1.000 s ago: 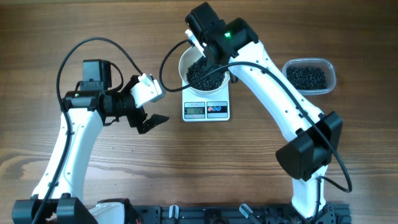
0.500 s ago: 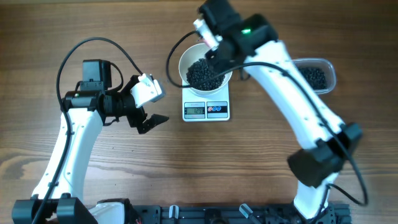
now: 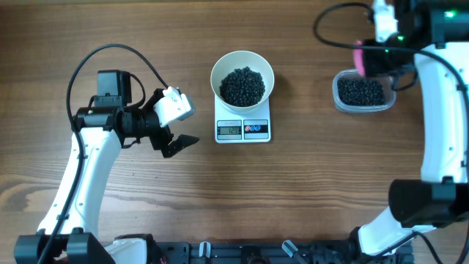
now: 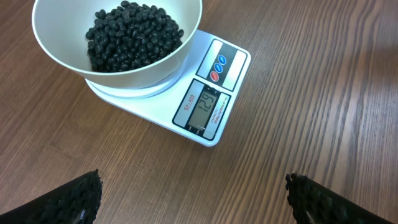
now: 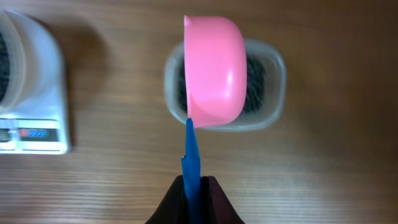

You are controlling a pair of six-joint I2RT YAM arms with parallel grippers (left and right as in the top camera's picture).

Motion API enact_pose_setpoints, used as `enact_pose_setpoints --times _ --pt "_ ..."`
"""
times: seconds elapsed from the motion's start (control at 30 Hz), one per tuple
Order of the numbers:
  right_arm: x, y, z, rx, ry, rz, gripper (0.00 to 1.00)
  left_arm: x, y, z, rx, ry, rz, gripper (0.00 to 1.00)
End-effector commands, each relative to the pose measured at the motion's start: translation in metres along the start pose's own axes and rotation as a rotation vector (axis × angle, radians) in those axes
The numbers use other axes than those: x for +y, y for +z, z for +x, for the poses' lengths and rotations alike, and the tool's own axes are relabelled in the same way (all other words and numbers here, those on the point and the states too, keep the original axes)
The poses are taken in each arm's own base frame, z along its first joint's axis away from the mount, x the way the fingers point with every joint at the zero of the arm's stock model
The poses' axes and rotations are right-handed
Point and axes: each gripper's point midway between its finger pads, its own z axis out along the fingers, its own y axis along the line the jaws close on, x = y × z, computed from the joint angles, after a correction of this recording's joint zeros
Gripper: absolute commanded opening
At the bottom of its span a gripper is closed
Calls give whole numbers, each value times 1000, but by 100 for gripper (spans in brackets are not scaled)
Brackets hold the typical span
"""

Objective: Scoop item into bowl and weigh 150g on scale
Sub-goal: 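Move the pink scoop back into the bean tub and scoop beans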

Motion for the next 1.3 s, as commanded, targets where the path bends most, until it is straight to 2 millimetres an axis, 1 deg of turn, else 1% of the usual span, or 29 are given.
enact_pose_setpoints --times 0.0,0.03,0.13,0.33,0.47,0.6,0.63,0.7,0.73,0.83,0.97,1.03,1.17,1.27 --pt "-20 40 24 123 60 -1 4 1 -1 -1 -4 -7 0 100" --pt "-27 54 30 146 73 21 4 1 -1 -1 -4 -7 0 100" --pt "-41 83 40 173 86 74 4 1 -1 -1 -4 -7 0 100" --pt "-51 124 43 150 66 146 4 1 -1 -1 -4 -7 0 100" --pt "-68 140 45 148 77 253 4 1 -1 -1 -4 -7 0 100" --pt "-71 141 40 128 78 267 4 1 -1 -1 -4 -7 0 100" --pt "-69 142 39 126 69 256 4 1 -1 -1 -4 -7 0 100" --pt "-57 145 38 124 28 184 4 1 -1 -1 -4 -7 0 100" --pt "-50 146 43 147 10 143 4 1 -1 -1 -4 -7 0 100" --pt "-44 149 56 195 8 114 4 1 -1 -1 -4 -7 0 100" --pt "-29 160 67 228 -28 42 4 1 -1 -1 -4 -7 0 100" --pt "-21 163 68 235 -49 8 4 1 -1 -1 -4 -7 0 100" --pt "7 164 65 216 -51 -130 4 1 -1 -1 -4 -7 0 100" --pt "17 163 63 204 -41 -189 4 1 -1 -1 -4 -7 0 100"
